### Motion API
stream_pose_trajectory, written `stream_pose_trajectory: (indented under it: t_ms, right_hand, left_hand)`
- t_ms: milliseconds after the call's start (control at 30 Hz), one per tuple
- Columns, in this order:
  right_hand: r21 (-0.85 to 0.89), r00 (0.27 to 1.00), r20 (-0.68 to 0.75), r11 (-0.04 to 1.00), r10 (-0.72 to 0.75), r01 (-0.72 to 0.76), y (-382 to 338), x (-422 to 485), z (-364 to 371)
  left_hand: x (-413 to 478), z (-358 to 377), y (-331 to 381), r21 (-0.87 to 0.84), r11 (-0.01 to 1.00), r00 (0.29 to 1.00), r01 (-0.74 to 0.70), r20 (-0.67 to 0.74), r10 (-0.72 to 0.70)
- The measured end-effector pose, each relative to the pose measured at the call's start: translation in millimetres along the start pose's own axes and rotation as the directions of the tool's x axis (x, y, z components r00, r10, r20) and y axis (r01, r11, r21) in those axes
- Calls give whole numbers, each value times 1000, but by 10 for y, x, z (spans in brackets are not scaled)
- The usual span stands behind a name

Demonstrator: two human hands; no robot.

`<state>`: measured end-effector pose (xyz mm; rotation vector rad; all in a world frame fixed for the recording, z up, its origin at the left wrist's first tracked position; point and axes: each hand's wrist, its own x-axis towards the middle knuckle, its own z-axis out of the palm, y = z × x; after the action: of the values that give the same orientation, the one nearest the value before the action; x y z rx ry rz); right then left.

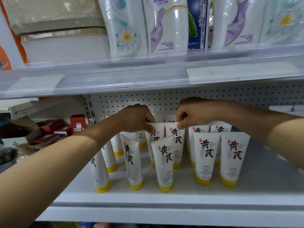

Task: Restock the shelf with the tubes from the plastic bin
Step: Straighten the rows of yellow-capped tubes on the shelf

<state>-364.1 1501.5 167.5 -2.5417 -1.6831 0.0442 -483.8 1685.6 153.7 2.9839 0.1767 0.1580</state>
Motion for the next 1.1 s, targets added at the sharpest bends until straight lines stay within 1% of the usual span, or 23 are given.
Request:
stream_pose_trajectory:
  t_ms: [567,900,1100]
  right_hand:
    - [-2,999,36,1000,-11,11,2,16,-22]
    - [14,1000,16,1000,-14,13,-7,0,-14]
    - [1,999,33,1000,-2,2,-1,4,-23]
  left_hand:
    - [-12,-5,-9,-29,1000,1000,9,31,-8]
    - [-6,8,0,-1,1000,1000,15,22,-14]
    - [-1,-17,-9,11,1000,999,-15,44,15]
